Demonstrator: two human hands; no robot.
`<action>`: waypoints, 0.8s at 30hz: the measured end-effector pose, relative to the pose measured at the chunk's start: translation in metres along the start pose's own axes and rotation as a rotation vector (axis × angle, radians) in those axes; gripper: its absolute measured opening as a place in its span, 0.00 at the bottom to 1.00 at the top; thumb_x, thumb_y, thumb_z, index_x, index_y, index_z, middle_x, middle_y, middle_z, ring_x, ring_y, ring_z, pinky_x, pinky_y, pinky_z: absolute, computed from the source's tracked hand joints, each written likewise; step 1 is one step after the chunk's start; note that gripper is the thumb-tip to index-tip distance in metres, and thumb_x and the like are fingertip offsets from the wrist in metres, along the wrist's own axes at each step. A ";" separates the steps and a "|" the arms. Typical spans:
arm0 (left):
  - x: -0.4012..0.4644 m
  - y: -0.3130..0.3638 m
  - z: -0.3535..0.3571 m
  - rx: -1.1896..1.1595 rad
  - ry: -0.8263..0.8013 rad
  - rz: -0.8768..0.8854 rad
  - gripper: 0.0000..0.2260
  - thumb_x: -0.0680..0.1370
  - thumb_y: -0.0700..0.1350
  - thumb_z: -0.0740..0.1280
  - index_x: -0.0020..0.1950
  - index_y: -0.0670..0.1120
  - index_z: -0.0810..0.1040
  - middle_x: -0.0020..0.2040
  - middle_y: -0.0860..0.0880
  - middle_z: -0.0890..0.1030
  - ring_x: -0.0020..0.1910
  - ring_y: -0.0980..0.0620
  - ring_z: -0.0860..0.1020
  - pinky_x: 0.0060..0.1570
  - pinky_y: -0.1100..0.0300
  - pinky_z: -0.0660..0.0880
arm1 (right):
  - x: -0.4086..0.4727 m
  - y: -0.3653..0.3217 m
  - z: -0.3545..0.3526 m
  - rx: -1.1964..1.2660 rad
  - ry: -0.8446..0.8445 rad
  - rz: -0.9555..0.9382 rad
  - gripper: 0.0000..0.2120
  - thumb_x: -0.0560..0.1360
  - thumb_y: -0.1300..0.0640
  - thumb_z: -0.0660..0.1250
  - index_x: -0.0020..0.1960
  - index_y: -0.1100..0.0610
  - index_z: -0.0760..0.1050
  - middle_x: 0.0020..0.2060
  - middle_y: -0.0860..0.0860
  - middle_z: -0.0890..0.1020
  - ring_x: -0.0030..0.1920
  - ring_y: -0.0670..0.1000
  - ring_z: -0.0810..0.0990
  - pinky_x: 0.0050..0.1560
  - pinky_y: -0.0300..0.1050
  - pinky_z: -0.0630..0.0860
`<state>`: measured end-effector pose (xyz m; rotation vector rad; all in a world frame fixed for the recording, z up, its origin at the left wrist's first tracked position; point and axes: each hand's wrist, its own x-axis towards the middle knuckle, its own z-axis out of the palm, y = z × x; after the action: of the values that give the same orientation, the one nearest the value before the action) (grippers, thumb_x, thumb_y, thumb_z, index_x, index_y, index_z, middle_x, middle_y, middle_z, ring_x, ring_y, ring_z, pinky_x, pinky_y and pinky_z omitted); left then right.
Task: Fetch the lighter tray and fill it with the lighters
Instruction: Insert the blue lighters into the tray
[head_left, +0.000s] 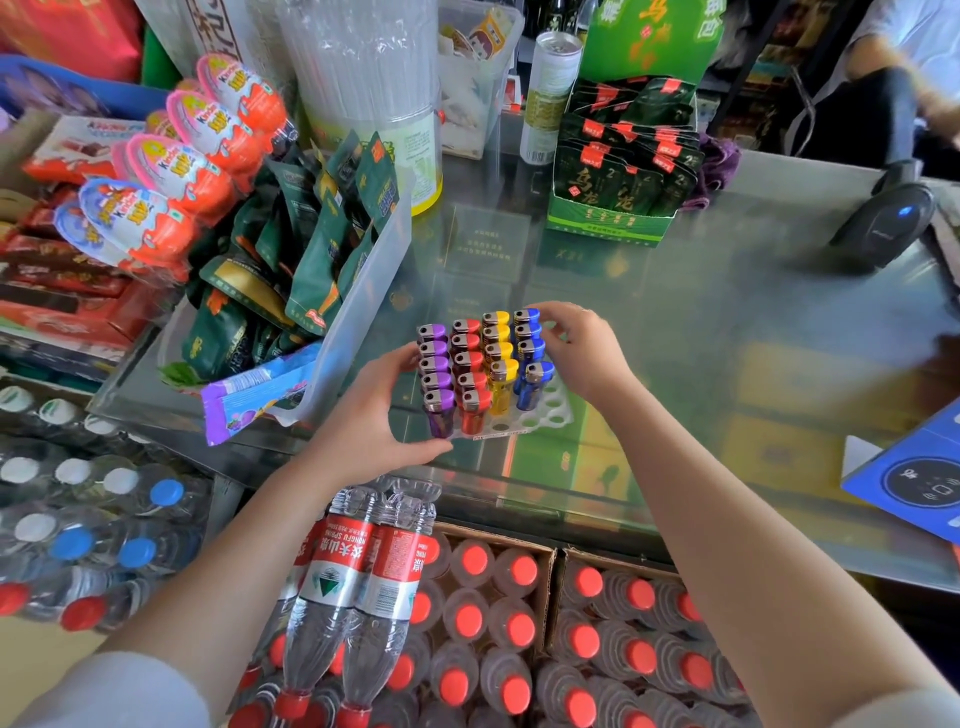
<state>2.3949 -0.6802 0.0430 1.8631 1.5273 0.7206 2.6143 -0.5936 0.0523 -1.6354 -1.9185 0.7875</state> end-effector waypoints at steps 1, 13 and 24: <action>0.000 0.000 0.000 0.003 0.000 -0.008 0.40 0.62 0.46 0.78 0.67 0.53 0.60 0.56 0.68 0.62 0.56 0.72 0.61 0.52 0.81 0.57 | 0.003 -0.002 0.000 -0.019 -0.014 0.002 0.12 0.74 0.63 0.61 0.56 0.57 0.77 0.54 0.55 0.80 0.46 0.50 0.72 0.45 0.39 0.66; 0.002 0.002 -0.001 -0.008 0.007 -0.009 0.38 0.62 0.47 0.78 0.62 0.60 0.57 0.55 0.66 0.63 0.58 0.65 0.63 0.58 0.63 0.59 | 0.005 -0.002 -0.006 -0.220 -0.029 -0.057 0.08 0.73 0.63 0.62 0.52 0.60 0.73 0.47 0.55 0.77 0.50 0.56 0.74 0.44 0.48 0.73; 0.002 0.001 0.004 0.020 0.021 0.025 0.36 0.63 0.50 0.77 0.67 0.50 0.65 0.59 0.59 0.69 0.60 0.59 0.68 0.59 0.59 0.64 | -0.067 0.006 -0.032 0.886 0.220 0.127 0.09 0.71 0.67 0.66 0.40 0.54 0.77 0.28 0.48 0.77 0.30 0.48 0.73 0.34 0.36 0.72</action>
<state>2.3985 -0.6788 0.0413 1.8981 1.5319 0.7407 2.6513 -0.6553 0.0710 -1.2035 -1.0578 1.2174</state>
